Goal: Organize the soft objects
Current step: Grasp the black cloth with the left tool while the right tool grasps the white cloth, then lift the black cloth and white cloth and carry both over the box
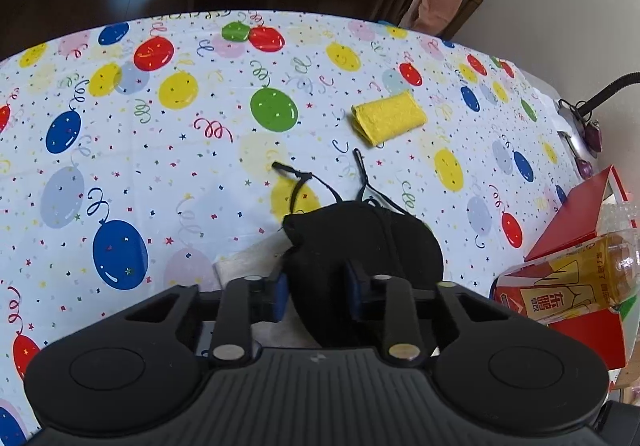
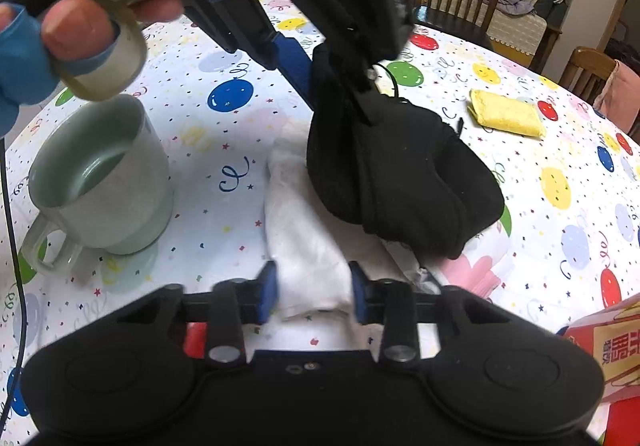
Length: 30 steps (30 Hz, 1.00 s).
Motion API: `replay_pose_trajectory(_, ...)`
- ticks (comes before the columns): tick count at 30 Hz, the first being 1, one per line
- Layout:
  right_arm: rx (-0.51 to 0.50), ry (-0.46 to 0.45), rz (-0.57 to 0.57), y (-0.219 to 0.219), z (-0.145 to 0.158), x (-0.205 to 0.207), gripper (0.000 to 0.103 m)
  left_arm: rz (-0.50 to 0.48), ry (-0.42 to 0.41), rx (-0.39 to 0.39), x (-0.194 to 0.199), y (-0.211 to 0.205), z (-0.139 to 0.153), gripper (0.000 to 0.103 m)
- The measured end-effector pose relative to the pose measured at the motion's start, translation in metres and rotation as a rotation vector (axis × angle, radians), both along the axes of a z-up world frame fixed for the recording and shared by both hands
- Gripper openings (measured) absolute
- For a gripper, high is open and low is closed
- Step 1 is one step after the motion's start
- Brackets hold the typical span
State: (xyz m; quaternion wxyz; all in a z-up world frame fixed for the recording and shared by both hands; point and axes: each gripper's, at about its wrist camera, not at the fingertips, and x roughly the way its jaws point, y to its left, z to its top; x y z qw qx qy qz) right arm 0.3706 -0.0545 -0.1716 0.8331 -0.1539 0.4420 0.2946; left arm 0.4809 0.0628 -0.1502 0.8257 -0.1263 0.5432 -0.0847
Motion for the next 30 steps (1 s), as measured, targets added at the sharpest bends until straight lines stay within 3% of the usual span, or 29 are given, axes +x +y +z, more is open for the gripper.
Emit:
replay_pose_trajectory(2, 0.008, -0.003, -0.011, -0.005, 0.002, 0.0, 0.018, -0.002, -0.012, -0.007, -0.003, 0.0, 0.004, 0.017)
replay_pose_trajectory(7, 0.05, 0.004, -0.048, -0.019, 0.009, -0.002, 0.01, -0.016, -0.056, 0.003, -0.013, -0.005, 0.015, 0.011)
replay_pose_trajectory(15, 0.135, 0.004, -0.086, -0.053, 0.036, -0.023, 0.007, 0.002, -0.133, -0.044, -0.032, -0.003, 0.042, 0.01)
replay_pose_trajectory(30, 0.234, -0.012, -0.127, -0.13, 0.095, -0.081, 0.006, 0.018, -0.195, -0.167, -0.081, -0.003, 0.083, 0.01)
